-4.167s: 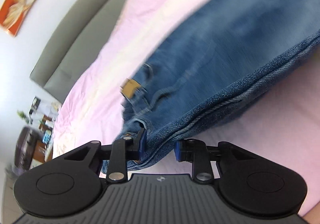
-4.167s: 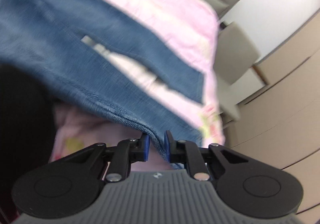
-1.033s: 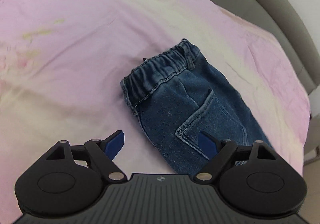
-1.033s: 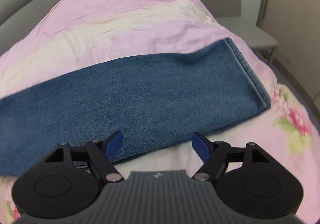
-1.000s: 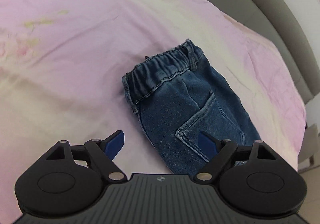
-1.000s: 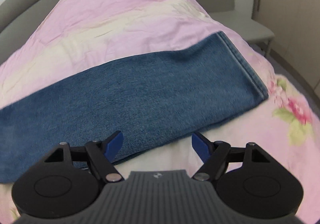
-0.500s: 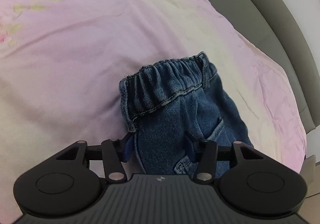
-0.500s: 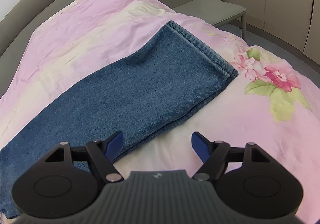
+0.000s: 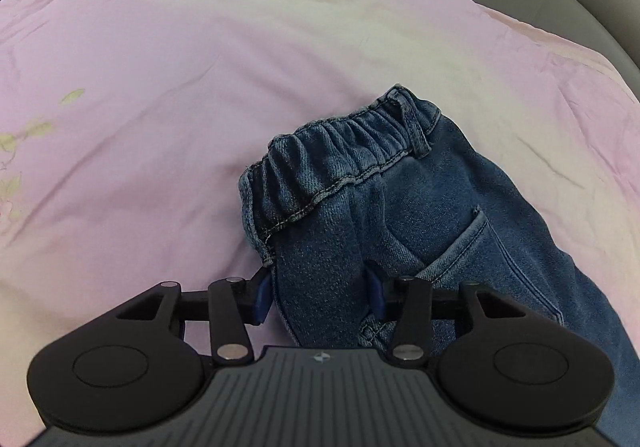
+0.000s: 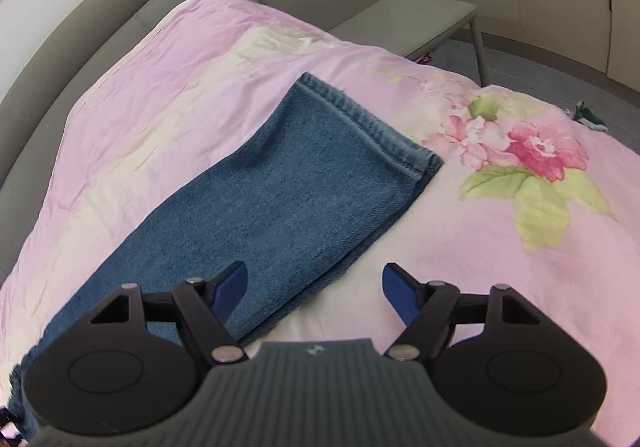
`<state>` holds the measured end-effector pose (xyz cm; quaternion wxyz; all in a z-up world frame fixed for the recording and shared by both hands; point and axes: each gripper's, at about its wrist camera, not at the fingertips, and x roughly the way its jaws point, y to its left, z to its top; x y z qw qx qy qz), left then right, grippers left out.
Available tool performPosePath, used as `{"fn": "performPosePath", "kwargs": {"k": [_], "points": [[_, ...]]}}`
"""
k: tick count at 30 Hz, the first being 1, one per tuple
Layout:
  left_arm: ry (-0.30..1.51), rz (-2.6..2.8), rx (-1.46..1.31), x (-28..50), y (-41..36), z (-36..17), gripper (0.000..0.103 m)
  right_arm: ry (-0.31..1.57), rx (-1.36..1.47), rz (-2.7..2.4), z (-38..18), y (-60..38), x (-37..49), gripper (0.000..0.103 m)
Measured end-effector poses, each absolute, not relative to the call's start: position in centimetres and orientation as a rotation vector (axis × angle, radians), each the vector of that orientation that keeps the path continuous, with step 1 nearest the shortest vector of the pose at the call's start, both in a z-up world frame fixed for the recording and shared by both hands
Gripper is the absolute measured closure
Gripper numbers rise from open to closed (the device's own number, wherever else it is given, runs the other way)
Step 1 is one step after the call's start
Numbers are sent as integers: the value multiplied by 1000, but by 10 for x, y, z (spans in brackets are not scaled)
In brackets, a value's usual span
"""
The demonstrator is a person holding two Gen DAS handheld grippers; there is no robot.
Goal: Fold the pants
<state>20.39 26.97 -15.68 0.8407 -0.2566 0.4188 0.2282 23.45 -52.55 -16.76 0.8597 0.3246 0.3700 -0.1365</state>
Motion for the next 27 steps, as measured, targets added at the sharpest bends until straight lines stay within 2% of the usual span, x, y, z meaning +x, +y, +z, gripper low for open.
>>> {"fn": "performPosePath", "kwargs": {"k": [2,3,11,13,15,16,18,21,27], "points": [[888,485,-509,204,264,-155,49,752,749,-329,-172,-543,233,34],[895,488,-520,205,265,-154,49,739,774,-347,-175,-552,235,38],[905,521,-526,209,263,-151,49,684,885,-368,-220,-573,263,44],[891,525,-551,207,263,-153,50,652,884,-398,-232,-572,264,54],[896,522,-563,209,266,-154,50,632,907,-413,-238,-574,265,70],[900,523,-561,210,267,-151,50,631,925,-412,-238,-576,267,73],[904,524,-555,210,269,-141,51,647,946,-426,-228,-580,270,83],[901,506,-552,211,272,-119,52,648,871,-411,-193,-579,277,94],[887,426,-484,204,277,-67,53,654,709,-347,-110,-556,294,96]]}}
